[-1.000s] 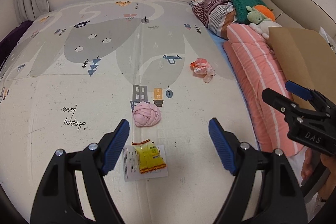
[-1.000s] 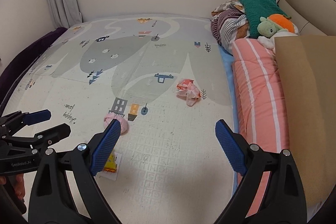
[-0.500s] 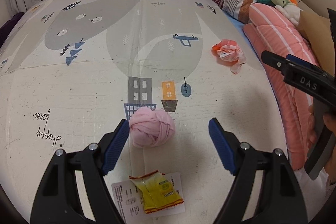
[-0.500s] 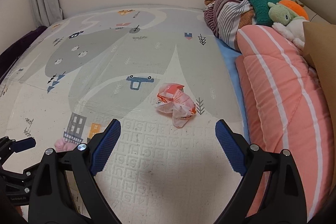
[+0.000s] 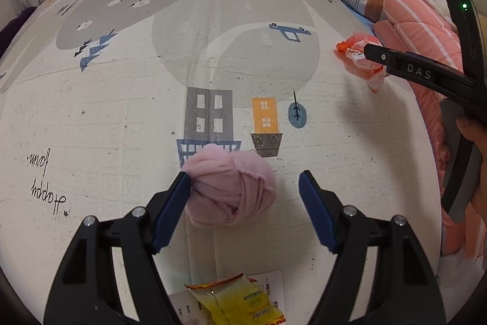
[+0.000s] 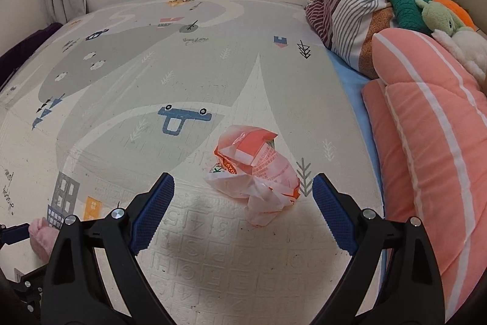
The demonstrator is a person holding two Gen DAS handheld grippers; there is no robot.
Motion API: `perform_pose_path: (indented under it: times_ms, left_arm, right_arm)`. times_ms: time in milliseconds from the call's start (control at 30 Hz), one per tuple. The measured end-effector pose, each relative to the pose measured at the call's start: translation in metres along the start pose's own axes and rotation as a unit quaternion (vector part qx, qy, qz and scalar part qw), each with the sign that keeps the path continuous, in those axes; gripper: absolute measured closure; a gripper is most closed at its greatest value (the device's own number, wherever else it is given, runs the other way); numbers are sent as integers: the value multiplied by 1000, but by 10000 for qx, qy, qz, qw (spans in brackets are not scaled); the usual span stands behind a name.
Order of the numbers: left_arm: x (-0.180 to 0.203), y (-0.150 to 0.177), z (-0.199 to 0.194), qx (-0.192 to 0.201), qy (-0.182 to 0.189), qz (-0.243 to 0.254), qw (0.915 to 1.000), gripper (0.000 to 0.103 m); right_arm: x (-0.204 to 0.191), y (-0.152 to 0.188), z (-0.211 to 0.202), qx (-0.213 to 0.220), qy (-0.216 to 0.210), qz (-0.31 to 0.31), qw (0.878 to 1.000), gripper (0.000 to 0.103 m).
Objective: Collect trash
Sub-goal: 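Grasp the pink yarn ball with the left tool while the right tool grasps the pink-orange plastic bag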
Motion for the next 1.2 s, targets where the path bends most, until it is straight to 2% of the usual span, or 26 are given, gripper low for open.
perform_pose_path:
  times_ms: [100,133,233,300,367,433,500,767,1200]
  left_arm:
    - [-1,-2,0,14,25,-43,10000,30]
    - [-2,-2,0,23,28,-39,10000,30]
    - [-1,-4,2,48,26,-26,10000,30]
    - [1,-8,5,67,24,-32,10000,30]
    - [3,-13,8,112,33,-18,9999,30]
    - [5,-21,10,185,63,5,9998,30]
    - [9,-29,9,293,89,34,9995,30]
    - [14,-47,1,529,138,166,9984,30]
    - [11,-24,-24,438,164,205,9987,30]
  right_arm:
    - [-3,5,6,-74,-63,-38,9999,15]
    - [-5,6,6,-68,-56,-82,9999,18]
    - [-9,7,9,-143,-78,-205,9997,36]
    - [-9,7,10,-174,-113,-187,9996,38]
    - [-9,7,10,-184,-151,-167,9996,47]
    - [-8,7,10,-203,-207,-148,9995,64]
    - [-6,7,9,-227,-296,-72,9993,73]
    - [-3,11,-13,-123,-417,37,9990,76]
    - [-25,27,-72,26,-553,-92,9984,76]
Point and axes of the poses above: each gripper's, at about its wrist camera, not at the fingertips, and z roughly the way its jaws point, x to its right, y to its underside, the point moved 4 cm from there along z, roughly the way its jaws point, and after that the axes turned 12 degrees about x, right-handed, at the moved point
